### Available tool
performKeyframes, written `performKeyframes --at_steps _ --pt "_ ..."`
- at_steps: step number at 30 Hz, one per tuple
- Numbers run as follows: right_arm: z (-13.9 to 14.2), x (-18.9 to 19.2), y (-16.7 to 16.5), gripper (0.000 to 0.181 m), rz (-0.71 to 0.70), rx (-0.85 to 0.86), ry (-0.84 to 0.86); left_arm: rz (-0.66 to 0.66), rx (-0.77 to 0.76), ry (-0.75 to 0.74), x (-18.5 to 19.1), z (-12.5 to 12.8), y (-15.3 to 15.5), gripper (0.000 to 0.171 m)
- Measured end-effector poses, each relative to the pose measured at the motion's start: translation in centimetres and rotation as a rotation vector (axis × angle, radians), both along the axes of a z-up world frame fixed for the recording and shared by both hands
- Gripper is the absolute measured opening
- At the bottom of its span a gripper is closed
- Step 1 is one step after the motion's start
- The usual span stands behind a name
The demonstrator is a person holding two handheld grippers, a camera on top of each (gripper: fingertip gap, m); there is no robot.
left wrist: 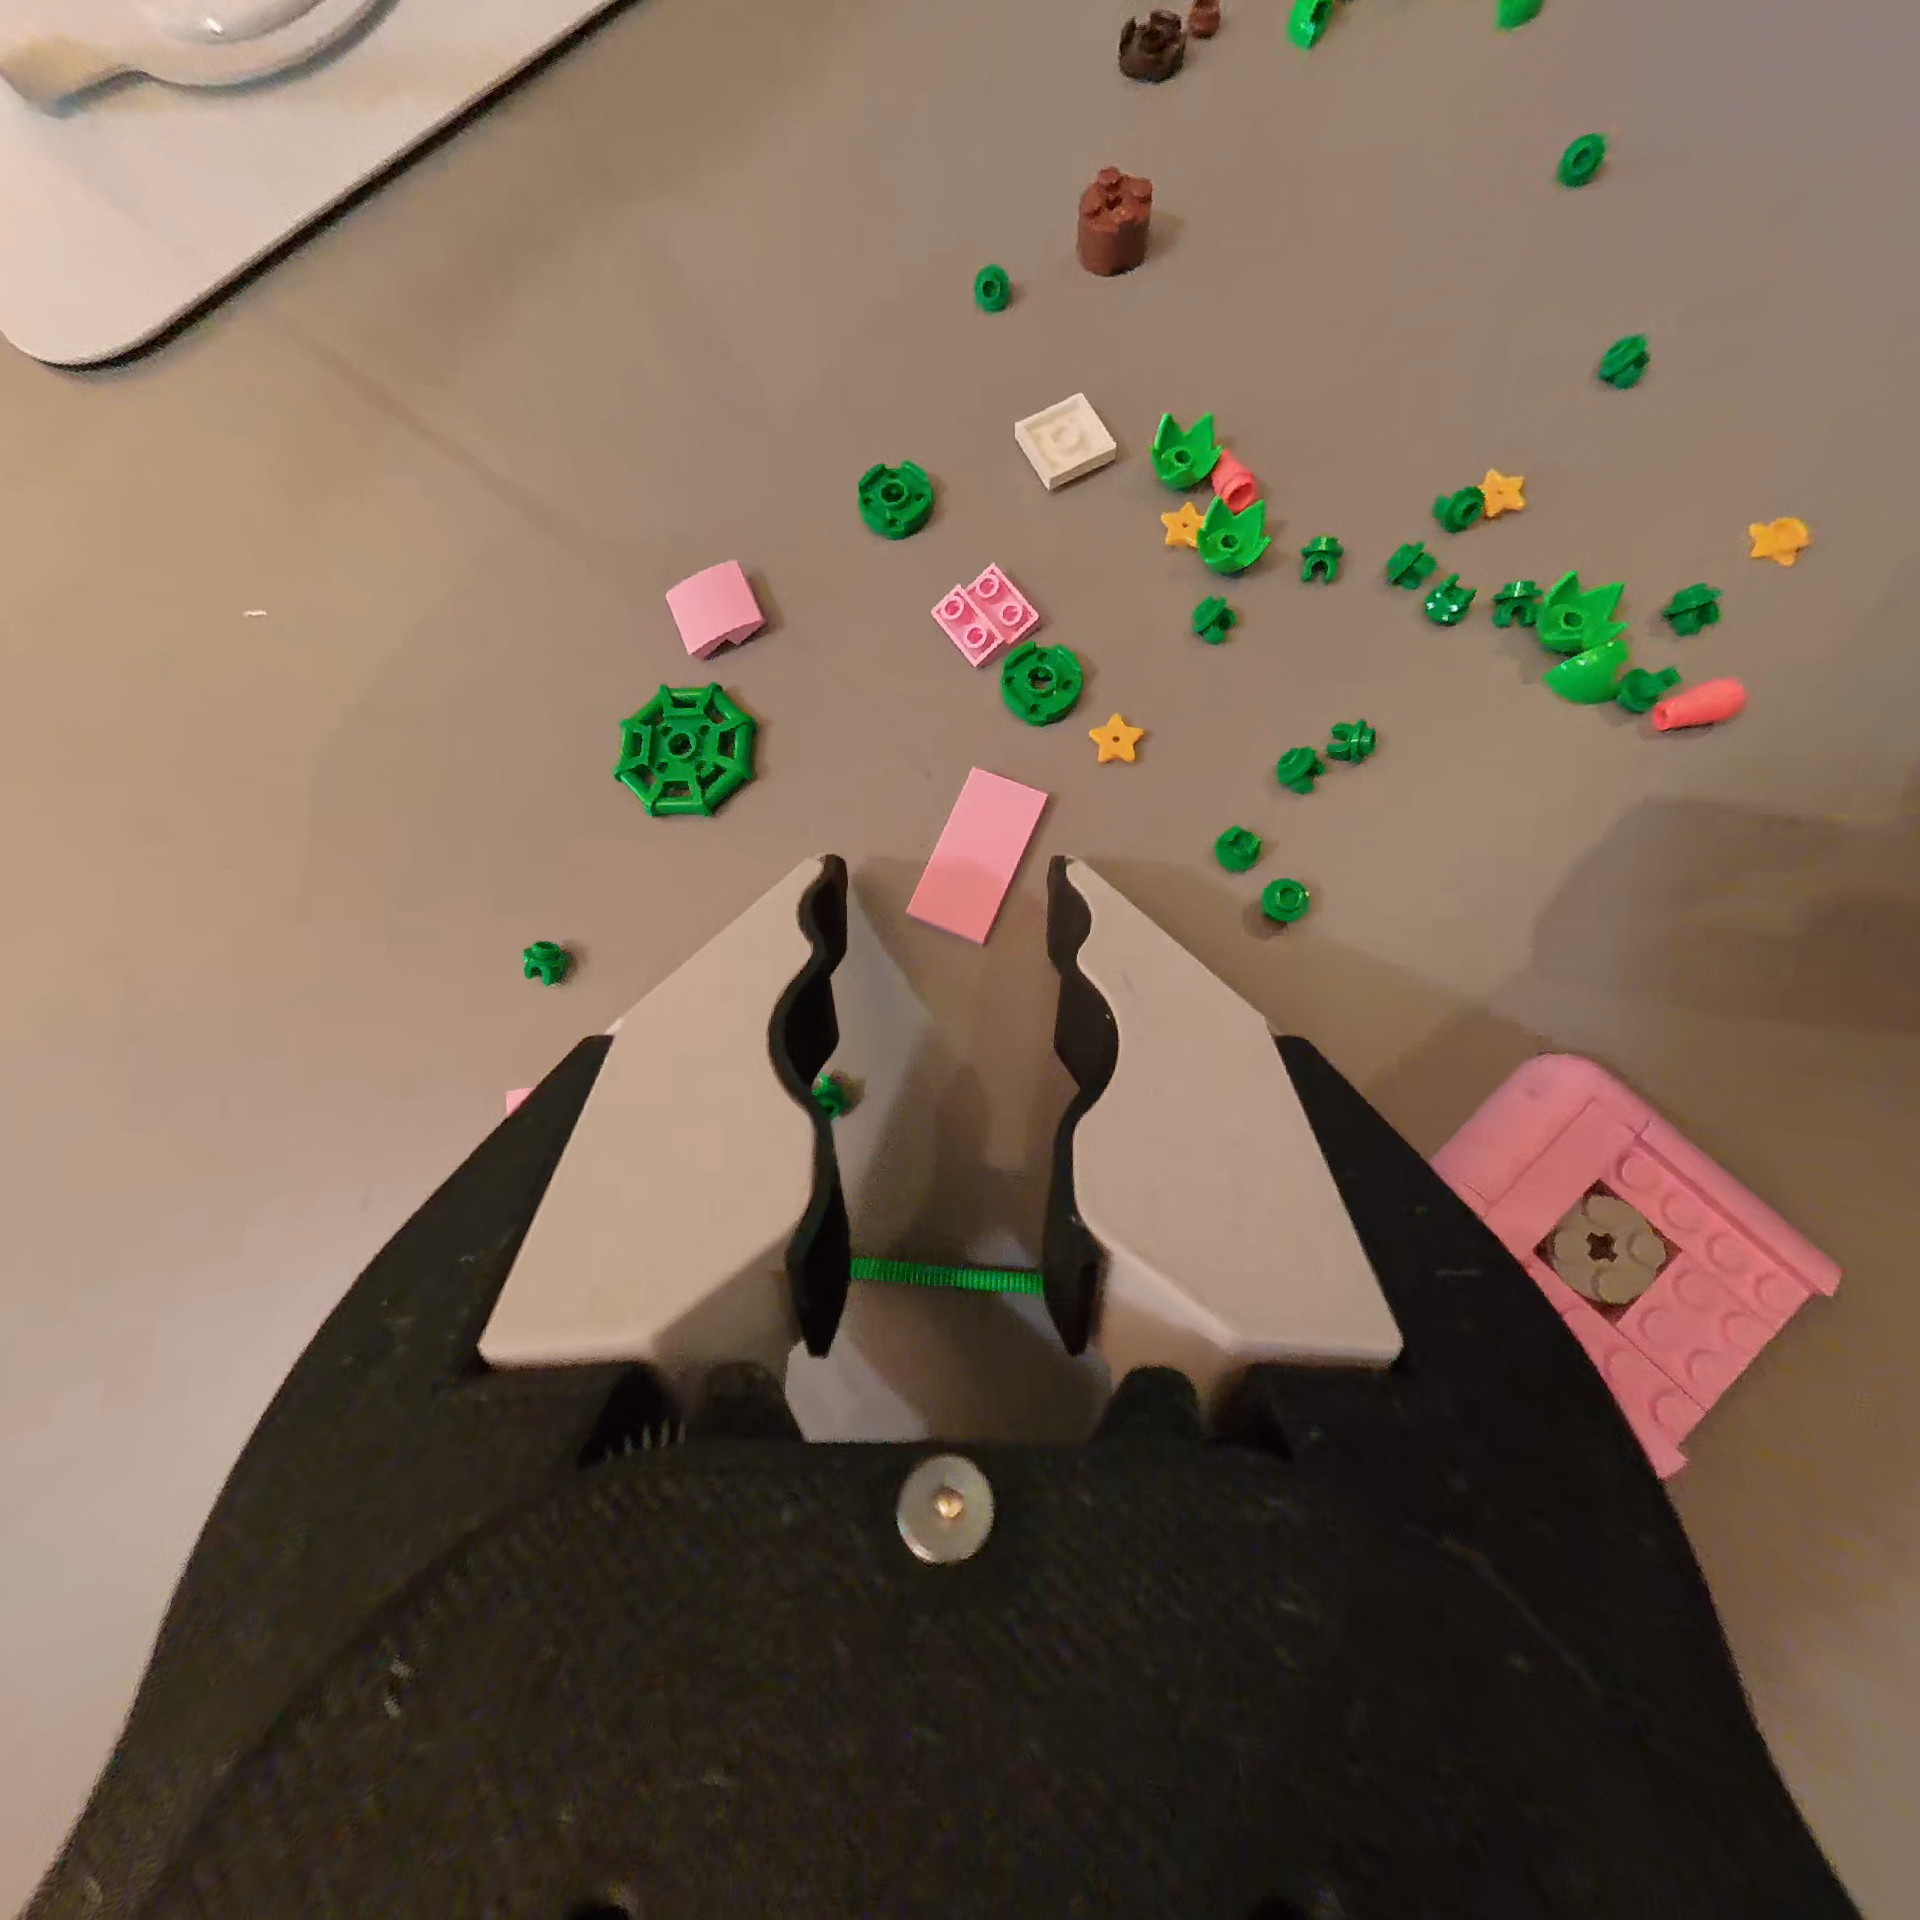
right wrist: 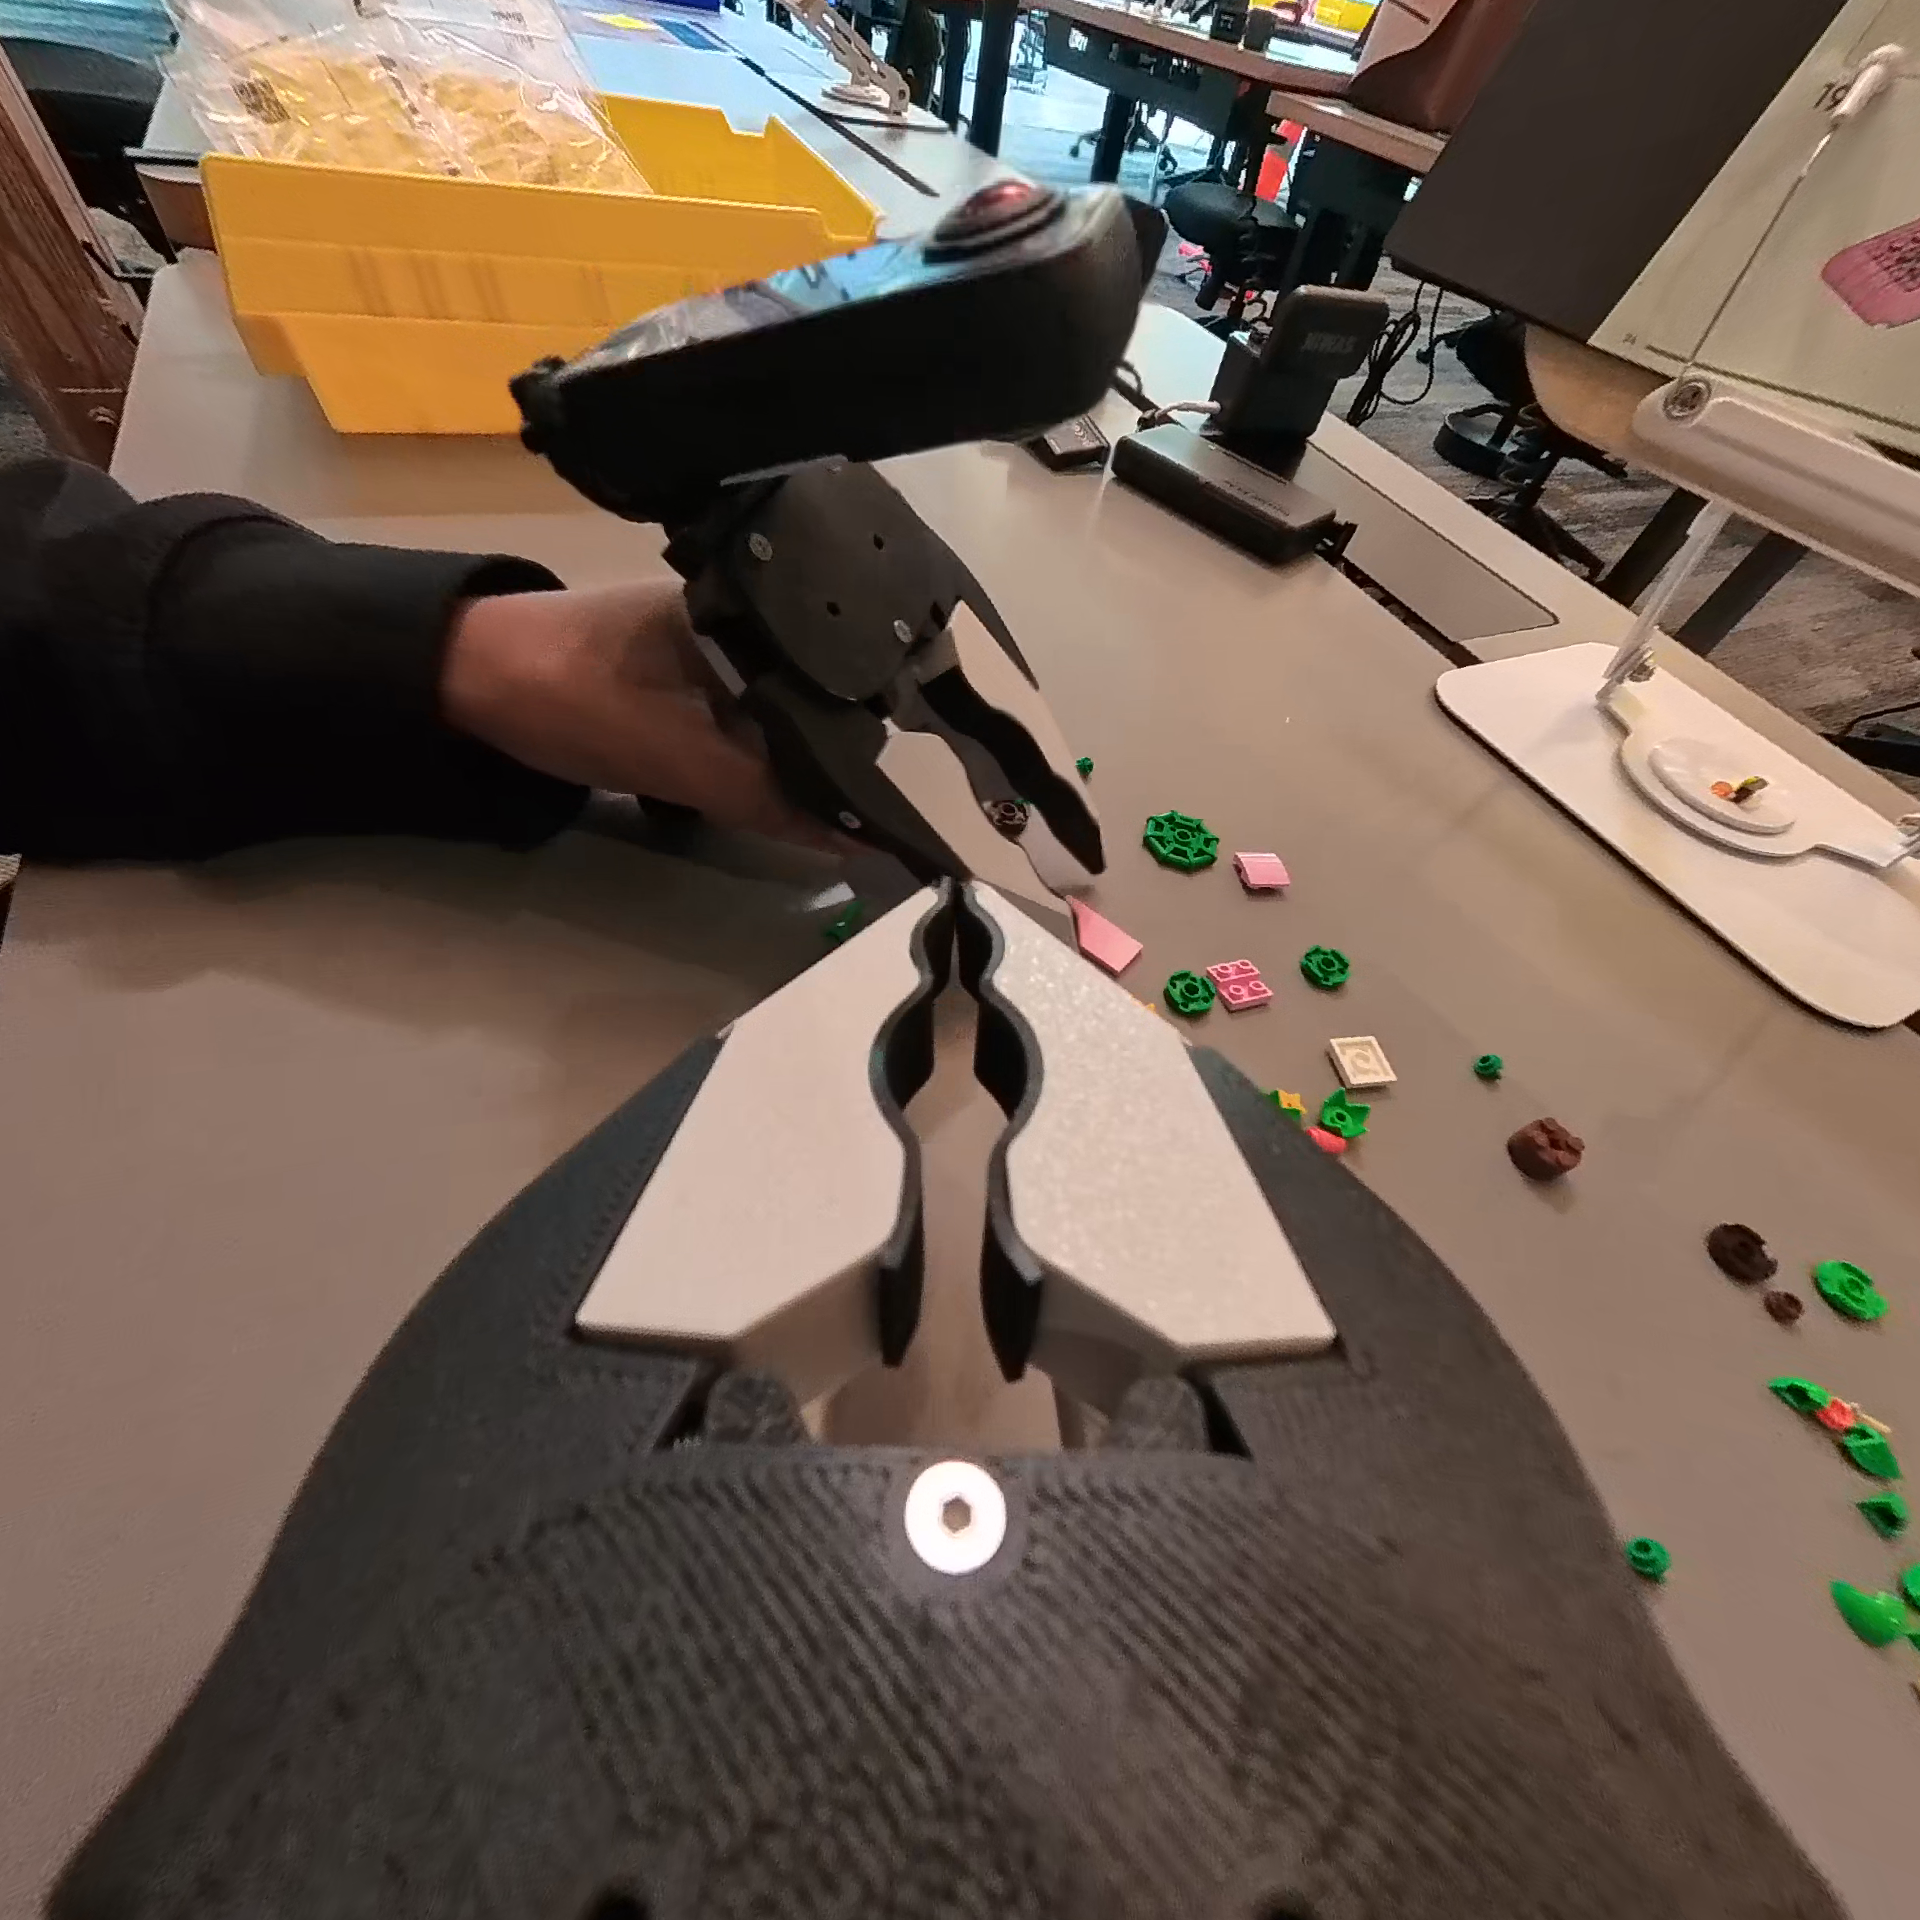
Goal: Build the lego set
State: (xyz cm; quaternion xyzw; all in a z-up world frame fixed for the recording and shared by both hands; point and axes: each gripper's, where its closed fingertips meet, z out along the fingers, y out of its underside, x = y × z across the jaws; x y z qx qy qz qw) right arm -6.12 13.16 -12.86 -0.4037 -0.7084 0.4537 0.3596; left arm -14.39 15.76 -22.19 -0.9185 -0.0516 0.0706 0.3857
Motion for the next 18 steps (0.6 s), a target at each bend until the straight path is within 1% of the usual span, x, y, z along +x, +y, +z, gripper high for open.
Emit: performKeyframes --at_steps 4,5,7,11,14,16,17,18 --pt "-0.1 0.0 0.0 0.0 0.0 -0.003 -0.003 -0.013 -0.006 -0.033 0.2 -0.2 0.1 0.034" --pt "-0.1 -0.1 0.0 0.0 0.0 -0.004 -0.004 -0.024 -0.007 -0.045 0.4 -0.2 0.1 0.03" --pt "-0.2 -0.1 0.1 0.0 -0.001 -0.004 -0.006 -0.042 -0.01 -0.049 0.6 -0.2 0.1 0.017" --pt "-0.3 -0.1 0.3 0.0 -0.005 -0.002 -0.009 -0.07 -0.009 -0.006 0.9 -0.1 -0.2 0.016" --pt "-0.3 -0.1 0.4 0.0 -0.009 -0.001 -0.006 -0.092 0.016 0.025 1.0 0.4 -0.6 0.016" --pt "-0.2 -0.1 0.6 0.0 -0.014 0.004 -0.002 -0.167 0.063 0.02 2.1 1.2 -0.9 0.016" --pt "-0.2 -0.1 0.8 0.0 -0.018 0.008 -0.001 -0.241 0.089 0.011 3.1 1.6 -1.1 0.016" --pt "-0.3 -0.1 1.0 0.0 -0.023 0.014 0.0 -0.345 0.107 -0.006 4.5 1.8 -1.5 0.016"
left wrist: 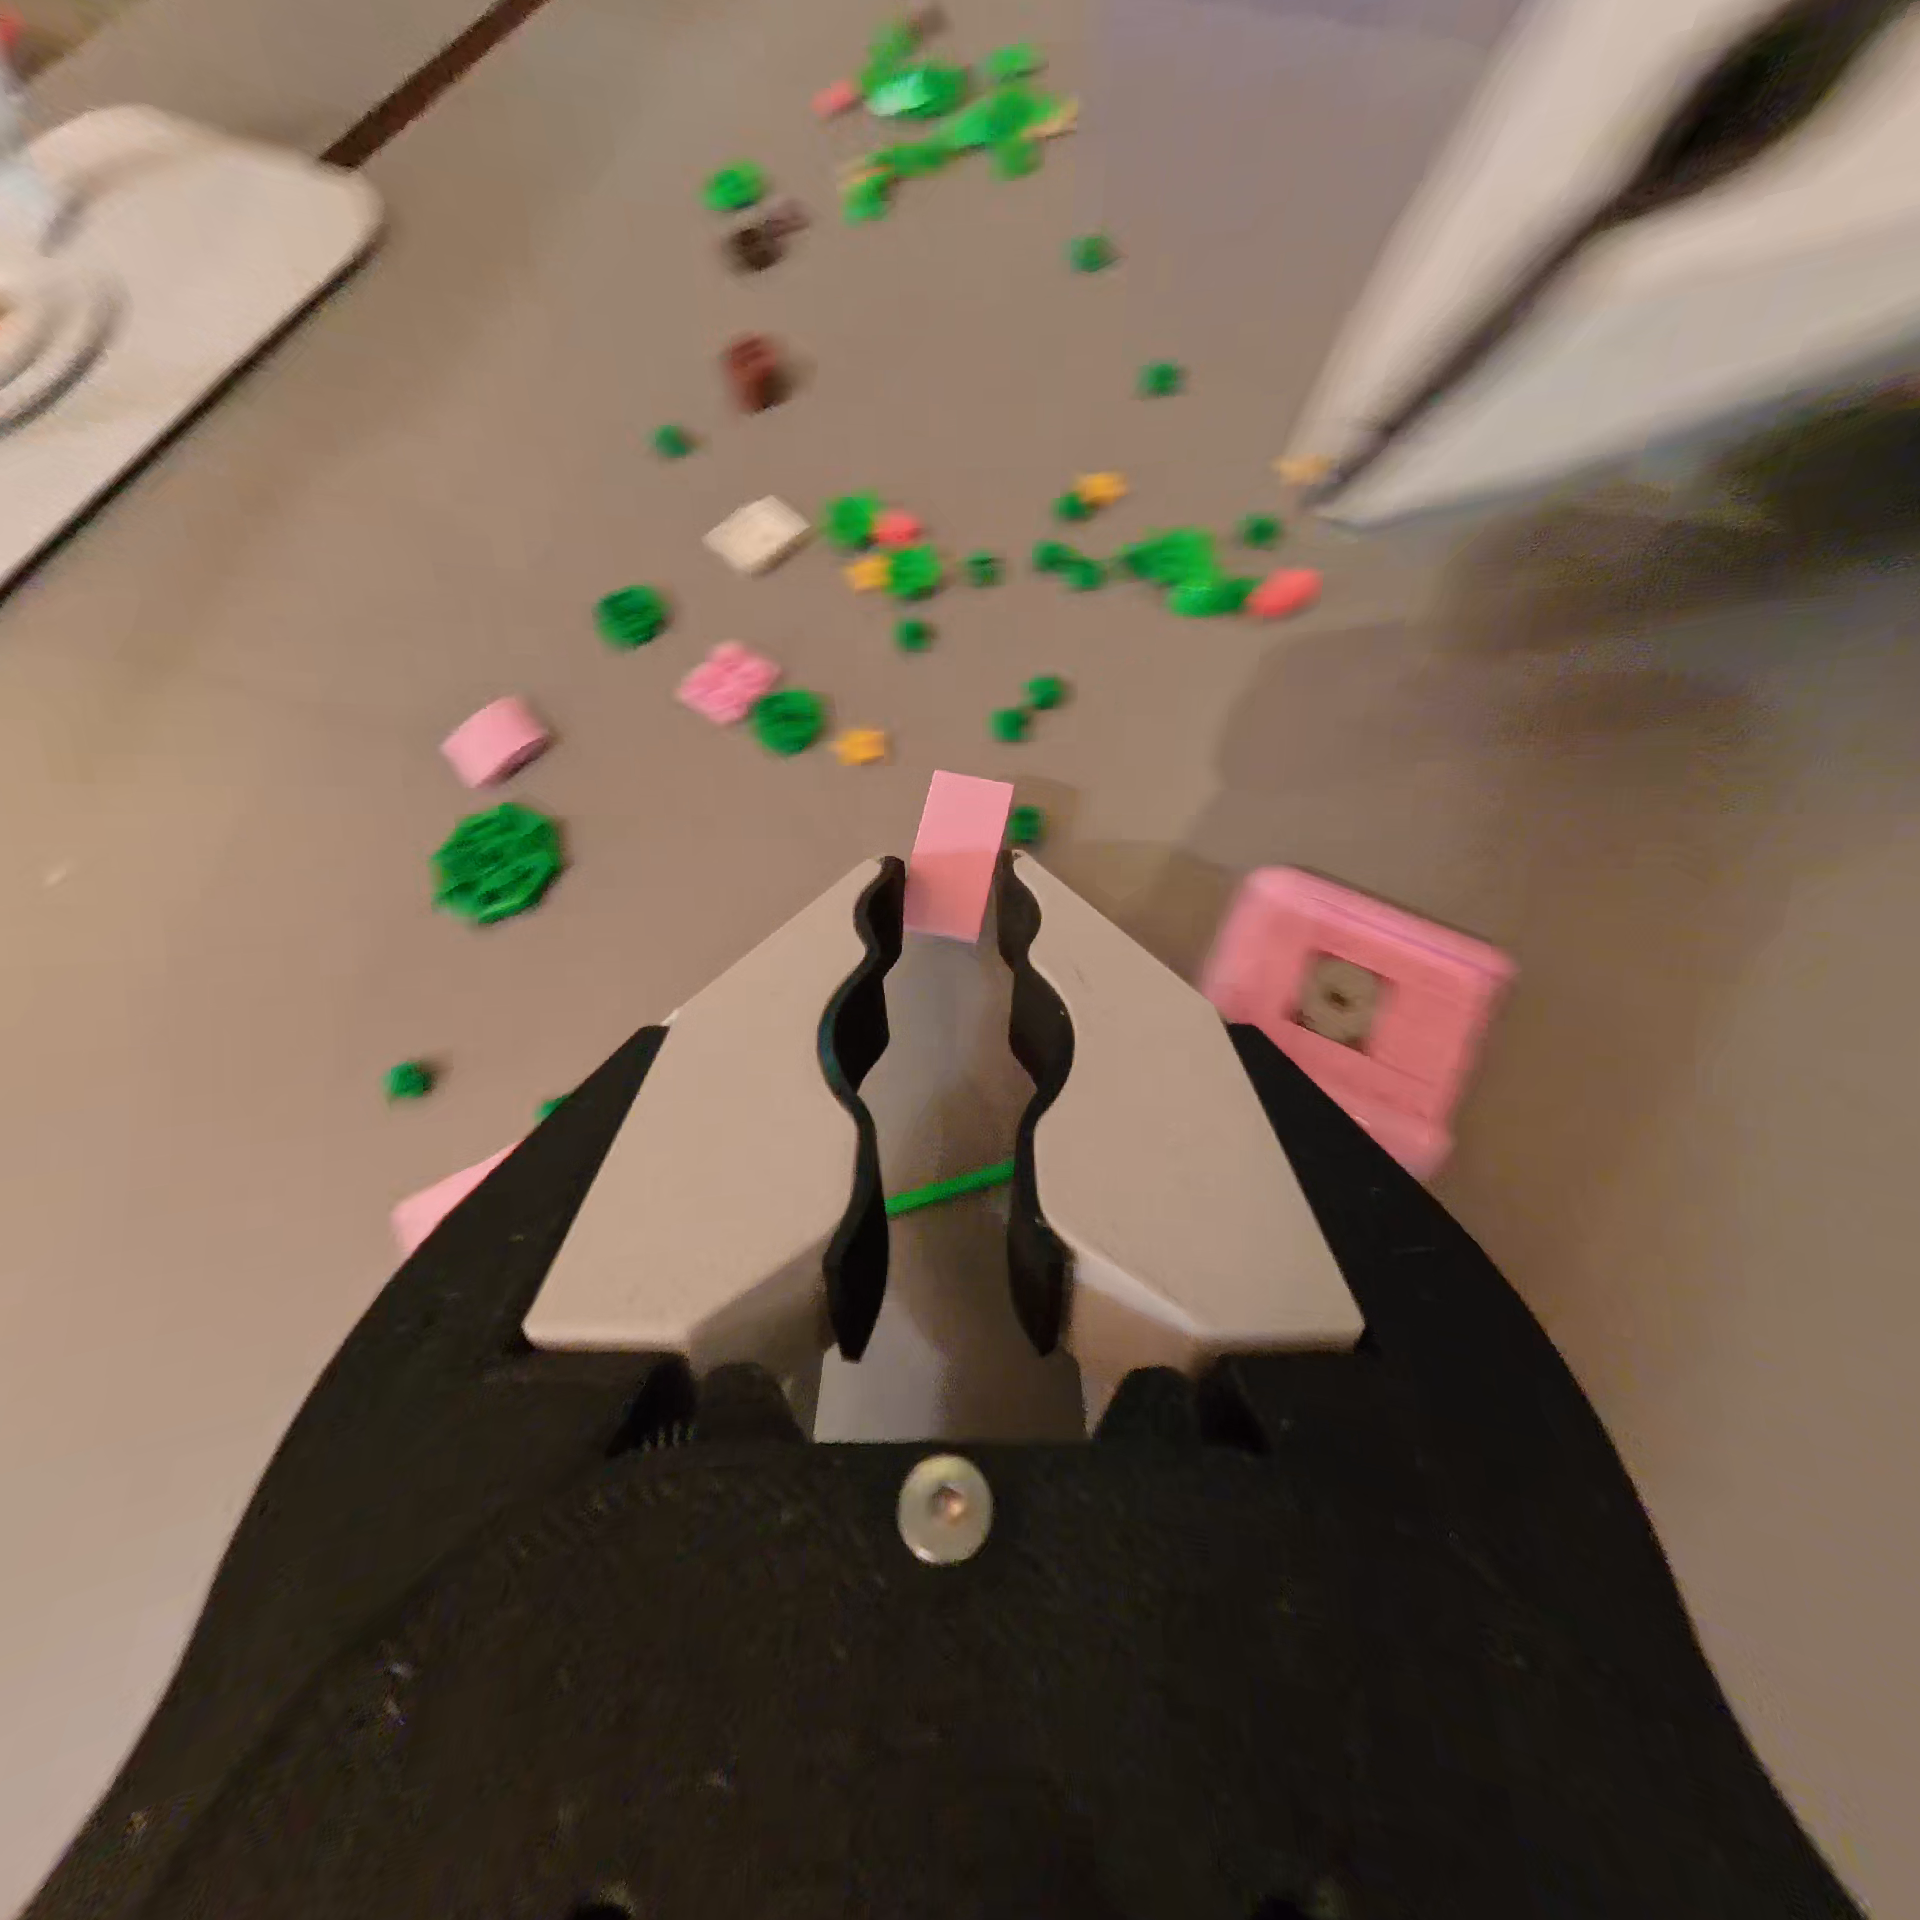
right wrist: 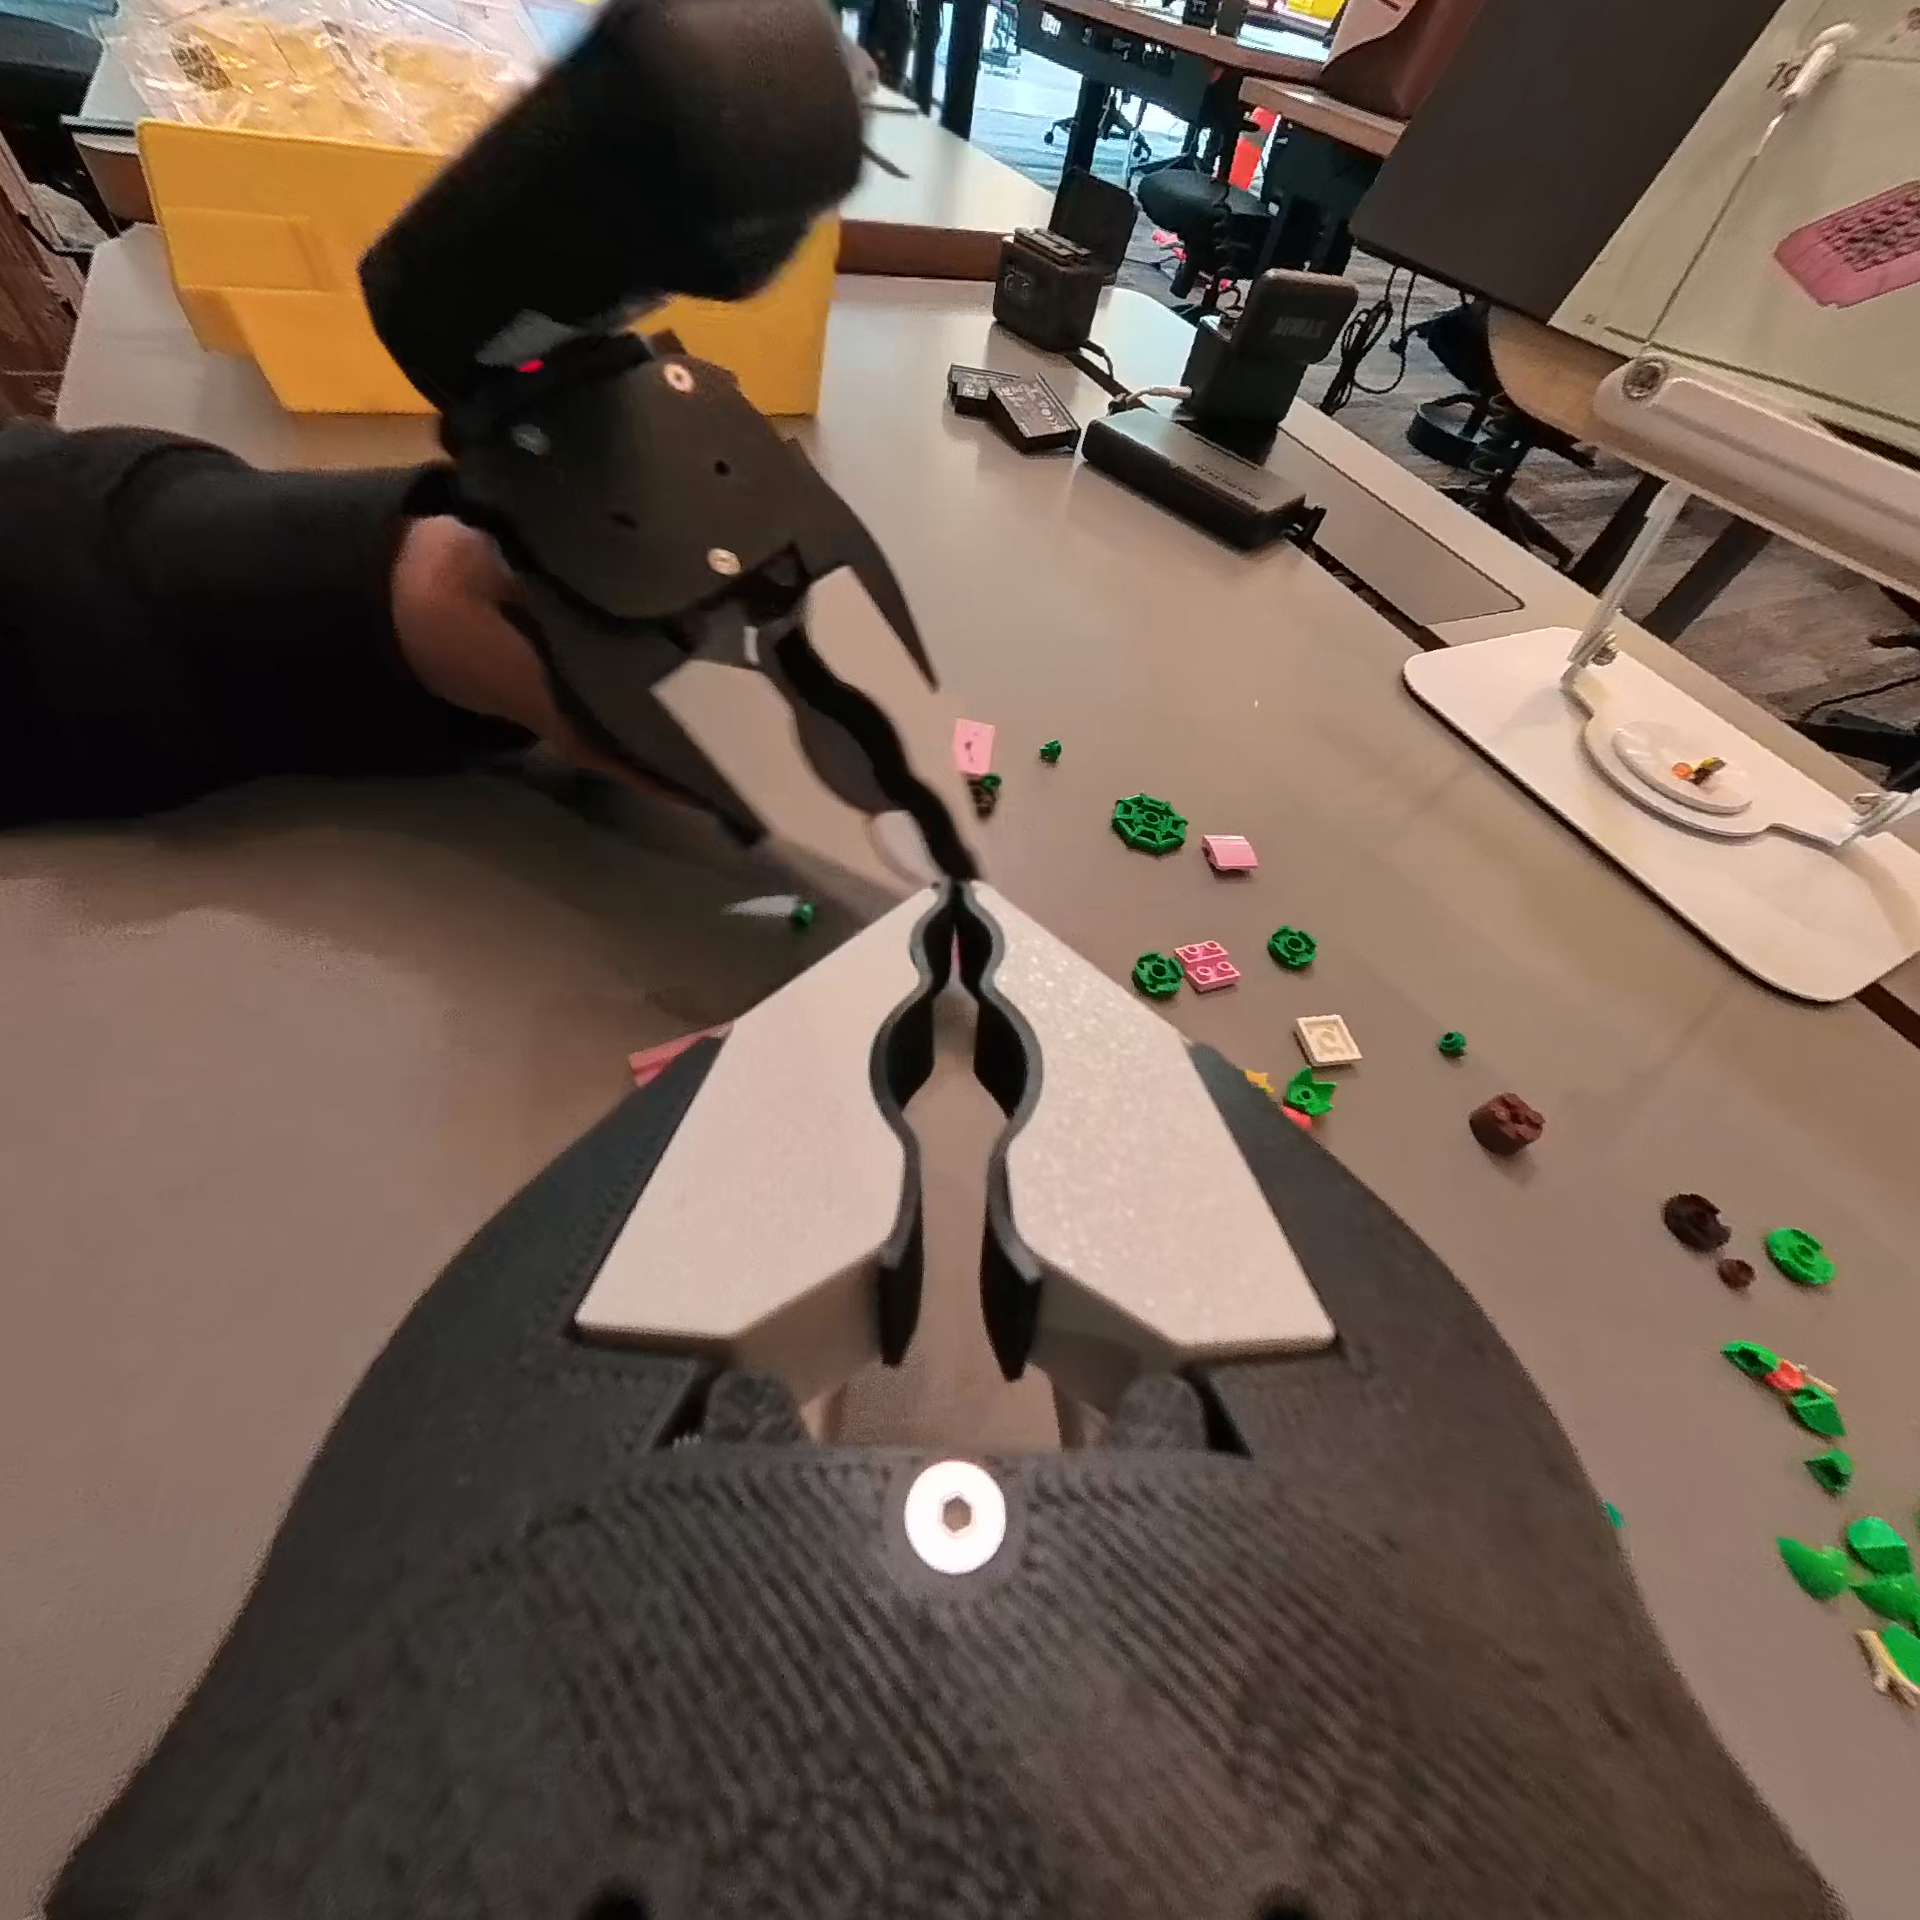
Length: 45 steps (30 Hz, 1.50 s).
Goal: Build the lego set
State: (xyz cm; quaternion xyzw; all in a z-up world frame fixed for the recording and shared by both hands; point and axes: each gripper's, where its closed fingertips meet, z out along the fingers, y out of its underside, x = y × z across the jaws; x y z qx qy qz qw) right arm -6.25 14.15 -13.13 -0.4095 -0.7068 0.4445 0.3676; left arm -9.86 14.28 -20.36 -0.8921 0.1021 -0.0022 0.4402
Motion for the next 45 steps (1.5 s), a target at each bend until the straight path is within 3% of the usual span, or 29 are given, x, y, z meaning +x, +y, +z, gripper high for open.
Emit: performKeyframes --at_steps 2,3,7,16,45 --pt "0.0 0.0 0.4 0.0 -0.012 0.015 0.006 -0.236 0.009 -0.042 3.4 0.2 -1.5 0.016" --pt "0.1 0.0 0.6 0.0 -0.017 0.019 0.008 -0.294 0.015 -0.05 4.3 0.3 -2.1 0.016" --pt "-0.2 -0.1 0.7 0.0 -0.016 0.016 0.0 -0.392 0.042 -0.079 6.1 1.0 -3.0 0.015" --pt "-1.1 -0.2 0.6 0.0 -0.01 0.039 -0.025 -0.401 -0.032 0.024 6.1 -0.6 -3.5 0.015" --pt "-2.5 0.2 -0.7 0.0 0.048 0.063 -0.085 -0.388 -0.04 -0.012 6.4 -0.6 -3.5 0.019"
